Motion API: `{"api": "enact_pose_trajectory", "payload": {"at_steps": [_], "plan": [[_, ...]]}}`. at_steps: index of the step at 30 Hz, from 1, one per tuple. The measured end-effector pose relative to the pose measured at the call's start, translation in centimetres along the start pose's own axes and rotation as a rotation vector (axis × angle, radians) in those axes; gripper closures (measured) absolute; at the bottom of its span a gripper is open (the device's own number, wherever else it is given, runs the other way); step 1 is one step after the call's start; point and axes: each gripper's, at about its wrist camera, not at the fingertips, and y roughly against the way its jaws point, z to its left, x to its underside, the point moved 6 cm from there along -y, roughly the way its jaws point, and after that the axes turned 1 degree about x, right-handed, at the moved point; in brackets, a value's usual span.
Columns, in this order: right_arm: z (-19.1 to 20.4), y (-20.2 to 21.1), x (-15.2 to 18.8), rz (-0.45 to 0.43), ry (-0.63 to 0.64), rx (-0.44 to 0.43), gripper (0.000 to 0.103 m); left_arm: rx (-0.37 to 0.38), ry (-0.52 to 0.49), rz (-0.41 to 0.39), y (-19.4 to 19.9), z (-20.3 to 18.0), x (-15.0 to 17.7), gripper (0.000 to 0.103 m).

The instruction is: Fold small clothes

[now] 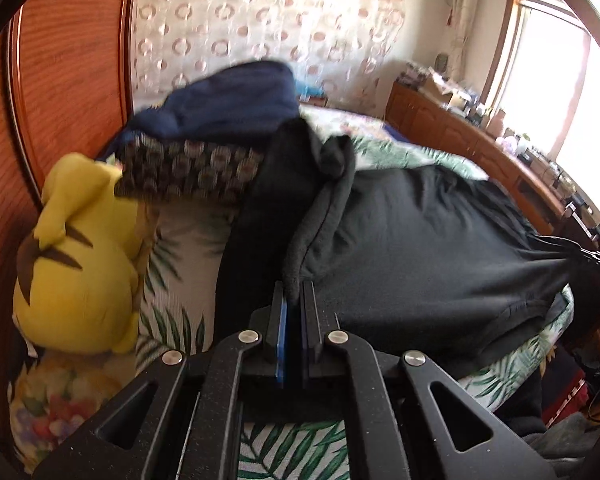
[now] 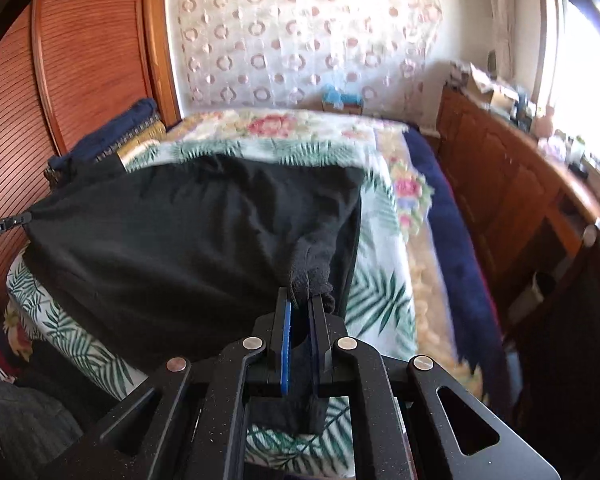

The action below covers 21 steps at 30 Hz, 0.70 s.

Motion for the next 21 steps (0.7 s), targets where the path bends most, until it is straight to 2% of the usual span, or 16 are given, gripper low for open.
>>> {"api": "enact_pose_trajectory", "payload": {"at_steps": [4,8,13,16,21], "plan": [[0.1,-2.0,0.4,0.046,-0.003,0.006,0.096,-0.010,0.003,0.037,-1.0,0.0,1.1,0.097],[-0.2,-2.4,0.2,0.053,-0.010,0.009,0.096,-0.009,0.003,0.038,-1.1,0.1,1.3,0.097],[0.1,1.2,-1.5,-0.017,-0.016,-0.016,0.096,0.014,0.013,-0.002,0.5,0.0,0.4,0.097],[0.1,2.8,-2.2,-0.027,0.000,-0.012,0.096,0.004,0.002,-0.001,0.7,-0.1,0.3,0.097],[0.2,-0.2,-0.1,0.076,0.015,0.013,0.096,-0.009,0.006,0.010,0.0,0.1,0.9,0.097]]}}
